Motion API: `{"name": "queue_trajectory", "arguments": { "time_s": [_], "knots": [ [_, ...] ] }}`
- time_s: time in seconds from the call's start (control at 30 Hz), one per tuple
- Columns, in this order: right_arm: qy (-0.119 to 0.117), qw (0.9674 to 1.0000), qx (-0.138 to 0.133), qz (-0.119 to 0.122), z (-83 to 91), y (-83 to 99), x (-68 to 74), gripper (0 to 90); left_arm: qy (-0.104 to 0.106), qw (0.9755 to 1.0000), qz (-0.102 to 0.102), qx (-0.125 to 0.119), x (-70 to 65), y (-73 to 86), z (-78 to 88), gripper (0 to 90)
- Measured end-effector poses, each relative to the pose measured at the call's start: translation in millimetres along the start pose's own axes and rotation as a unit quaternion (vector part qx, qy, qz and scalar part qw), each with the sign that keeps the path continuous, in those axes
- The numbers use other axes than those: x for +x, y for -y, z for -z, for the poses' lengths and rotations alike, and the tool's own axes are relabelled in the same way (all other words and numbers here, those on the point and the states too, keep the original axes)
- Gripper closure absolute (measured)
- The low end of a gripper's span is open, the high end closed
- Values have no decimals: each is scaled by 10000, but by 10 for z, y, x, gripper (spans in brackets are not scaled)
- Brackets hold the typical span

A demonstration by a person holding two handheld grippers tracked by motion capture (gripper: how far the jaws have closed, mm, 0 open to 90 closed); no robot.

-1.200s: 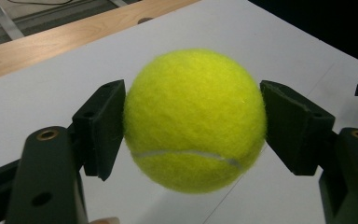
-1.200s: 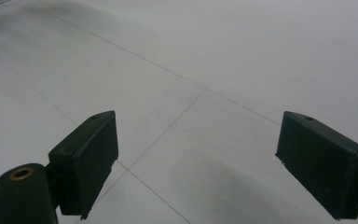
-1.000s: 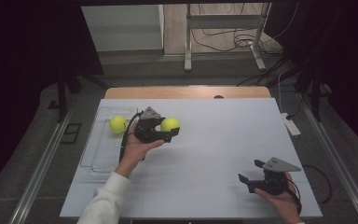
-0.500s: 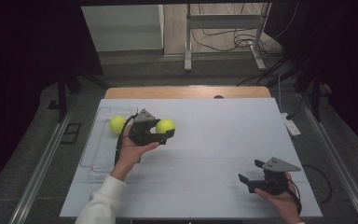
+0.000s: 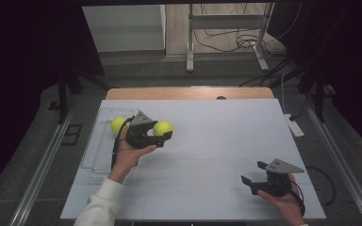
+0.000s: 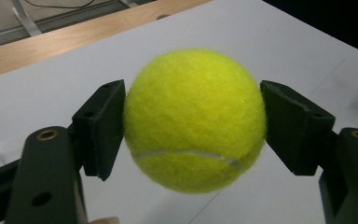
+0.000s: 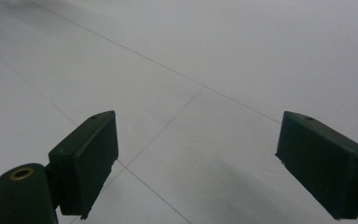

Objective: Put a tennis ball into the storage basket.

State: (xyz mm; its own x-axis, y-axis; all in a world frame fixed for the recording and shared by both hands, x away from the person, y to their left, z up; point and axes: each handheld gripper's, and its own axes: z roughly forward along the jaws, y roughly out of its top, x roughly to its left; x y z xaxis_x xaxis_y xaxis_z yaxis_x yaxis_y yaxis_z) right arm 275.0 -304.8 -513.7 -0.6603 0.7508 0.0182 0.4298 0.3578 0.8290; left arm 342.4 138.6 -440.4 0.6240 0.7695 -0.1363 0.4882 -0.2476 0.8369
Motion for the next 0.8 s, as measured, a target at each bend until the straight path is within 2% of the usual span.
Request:
{"name": "queue_trajectory", "arguments": {
  "time_s": [0.27, 0.37, 0.8],
  "knots": [
    [7, 10000, 15, 23, -4, -3, 3, 129, -86, 9999, 46, -94, 66, 2, 126, 270],
    [8, 10000, 20, 26, -5, -2, 4, 130, -191, 9997, 64, -129, 90, -2, 165, 271],
    [18, 10000, -4, 6, 6, -2, 2, 130, -352, 9990, 192, -191, 174, 0, 260, 270]
  ]
}}
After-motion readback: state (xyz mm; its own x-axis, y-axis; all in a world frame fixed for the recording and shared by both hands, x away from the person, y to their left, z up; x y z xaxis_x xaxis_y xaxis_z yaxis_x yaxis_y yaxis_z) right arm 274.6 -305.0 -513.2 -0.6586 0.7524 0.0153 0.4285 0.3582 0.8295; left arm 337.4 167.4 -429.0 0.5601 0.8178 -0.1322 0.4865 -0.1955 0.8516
